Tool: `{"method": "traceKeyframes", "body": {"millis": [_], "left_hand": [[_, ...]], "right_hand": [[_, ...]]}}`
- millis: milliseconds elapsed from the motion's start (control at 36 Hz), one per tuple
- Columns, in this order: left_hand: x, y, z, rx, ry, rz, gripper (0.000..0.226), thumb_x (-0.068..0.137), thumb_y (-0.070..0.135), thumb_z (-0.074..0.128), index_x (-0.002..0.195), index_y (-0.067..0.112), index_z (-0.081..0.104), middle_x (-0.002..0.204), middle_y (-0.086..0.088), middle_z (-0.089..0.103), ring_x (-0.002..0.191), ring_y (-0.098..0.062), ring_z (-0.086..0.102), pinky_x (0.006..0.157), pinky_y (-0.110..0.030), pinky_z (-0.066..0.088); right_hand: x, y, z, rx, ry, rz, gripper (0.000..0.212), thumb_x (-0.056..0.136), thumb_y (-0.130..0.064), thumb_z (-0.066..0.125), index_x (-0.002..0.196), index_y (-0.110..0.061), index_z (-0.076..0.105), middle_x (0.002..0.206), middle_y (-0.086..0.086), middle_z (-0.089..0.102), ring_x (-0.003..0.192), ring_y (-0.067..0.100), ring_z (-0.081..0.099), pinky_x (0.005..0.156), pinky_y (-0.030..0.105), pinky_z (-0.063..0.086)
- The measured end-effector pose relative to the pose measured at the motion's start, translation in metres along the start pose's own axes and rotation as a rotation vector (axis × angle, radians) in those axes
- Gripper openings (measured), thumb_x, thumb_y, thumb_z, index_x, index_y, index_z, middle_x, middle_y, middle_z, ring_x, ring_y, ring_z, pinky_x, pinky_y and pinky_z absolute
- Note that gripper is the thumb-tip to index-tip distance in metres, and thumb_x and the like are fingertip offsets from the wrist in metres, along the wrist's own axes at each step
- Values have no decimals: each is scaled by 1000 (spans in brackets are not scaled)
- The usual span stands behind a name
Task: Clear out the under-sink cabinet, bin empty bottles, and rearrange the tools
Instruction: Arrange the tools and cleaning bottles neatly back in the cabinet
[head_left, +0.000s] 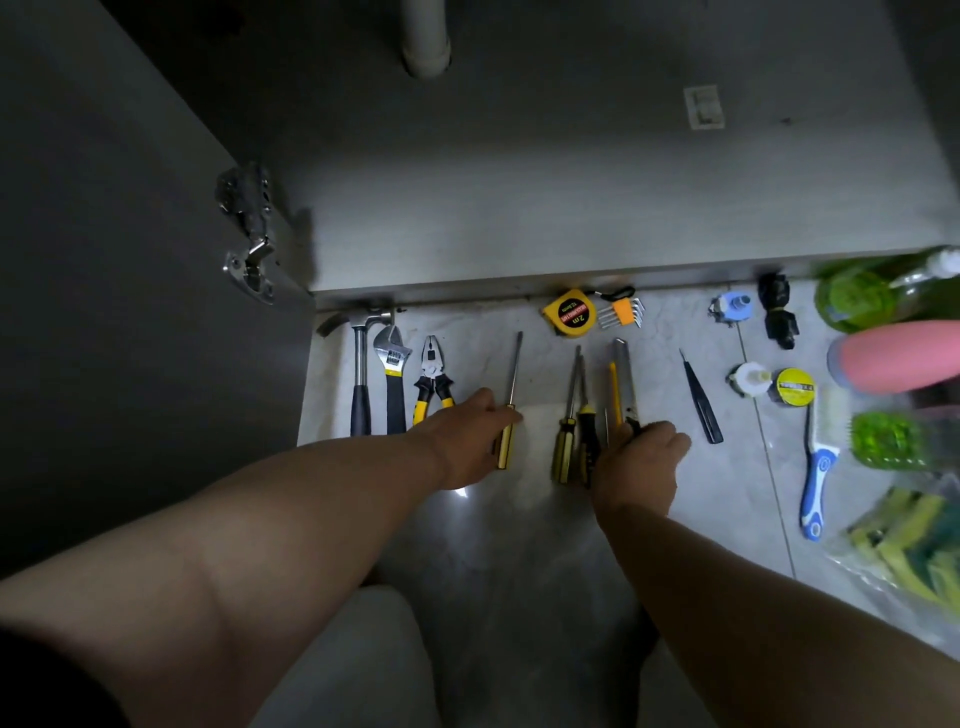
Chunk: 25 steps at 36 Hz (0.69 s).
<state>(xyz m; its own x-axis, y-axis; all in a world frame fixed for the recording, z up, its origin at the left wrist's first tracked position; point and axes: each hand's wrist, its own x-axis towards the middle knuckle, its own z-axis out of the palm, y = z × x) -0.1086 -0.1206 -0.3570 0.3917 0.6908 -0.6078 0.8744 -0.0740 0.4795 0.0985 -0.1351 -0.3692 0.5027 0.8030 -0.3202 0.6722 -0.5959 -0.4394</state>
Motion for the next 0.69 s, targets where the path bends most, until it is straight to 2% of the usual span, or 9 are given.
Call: {"method": "traceKeyframes", "body": {"millis": [111, 222, 306, 361, 417, 472, 556, 694], "left_hand": [[-1, 1, 3, 0, -1, -1, 69, 97, 21, 65, 157, 23, 32, 143, -6, 35, 120, -29, 55, 102, -39, 49], [-2, 1, 3, -4, 2, -3, 70, 97, 21, 65, 158, 24, 31, 143, -5, 35, 119, -28, 54, 102, -38, 49], [-4, 0, 3, -15, 1, -6, 70, 97, 20, 65, 158, 24, 31, 143, -5, 35, 119, -28, 54, 102, -38, 49], [-5, 0, 3, -19, 3, -6, 71, 96, 18, 64, 158, 24, 31, 142, -5, 35, 118, -28, 54, 101, -38, 49], [-5, 0, 4, -18, 6, -3, 71, 96, 17, 64, 158, 23, 30, 143, -5, 35, 118, -28, 55, 101, -36, 49], [-6, 1, 4, -13, 6, 2, 71, 96, 16, 64, 159, 22, 30, 143, -6, 35, 118, -29, 54, 100, -36, 49], [-6, 2, 4, -18, 2, 1, 71, 97, 15, 63, 159, 21, 29, 143, -7, 35, 118, -30, 54, 100, -35, 47], [-3, 8, 4, -50, 3, -32, 67, 96, 14, 64, 156, 16, 34, 143, -11, 36, 124, -33, 51, 105, -38, 45]], "right_hand": [[14, 10, -9, -46, -5, 168, 28, 104, -27, 44, 115, -1, 44, 124, 21, 39, 93, 47, 59, 82, 54, 52], [20, 9, -15, -122, -62, 251, 29, 101, -22, 47, 122, -4, 38, 127, 21, 35, 98, 49, 58, 79, 51, 49], [17, 1, -14, -106, -74, 198, 30, 96, -16, 51, 122, -8, 38, 127, 19, 38, 96, 44, 60, 81, 53, 55], [10, -4, -9, -111, -126, 61, 23, 98, -23, 49, 115, -8, 47, 122, 17, 47, 96, 40, 62, 82, 52, 55], [0, -9, -3, -150, -202, -94, 25, 99, -31, 51, 111, -9, 53, 119, 14, 51, 100, 37, 62, 80, 45, 52], [-9, -11, 2, -202, -252, -159, 33, 95, -36, 58, 117, -13, 49, 121, 10, 48, 102, 34, 61, 73, 40, 45], [-16, -14, 8, -254, -277, -89, 44, 93, -36, 63, 125, -14, 42, 127, 10, 44, 106, 36, 62, 72, 40, 44], [-10, -13, 8, -292, -332, 17, 41, 93, -27, 63, 126, -11, 46, 129, 12, 43, 111, 39, 59, 80, 46, 50]]}}
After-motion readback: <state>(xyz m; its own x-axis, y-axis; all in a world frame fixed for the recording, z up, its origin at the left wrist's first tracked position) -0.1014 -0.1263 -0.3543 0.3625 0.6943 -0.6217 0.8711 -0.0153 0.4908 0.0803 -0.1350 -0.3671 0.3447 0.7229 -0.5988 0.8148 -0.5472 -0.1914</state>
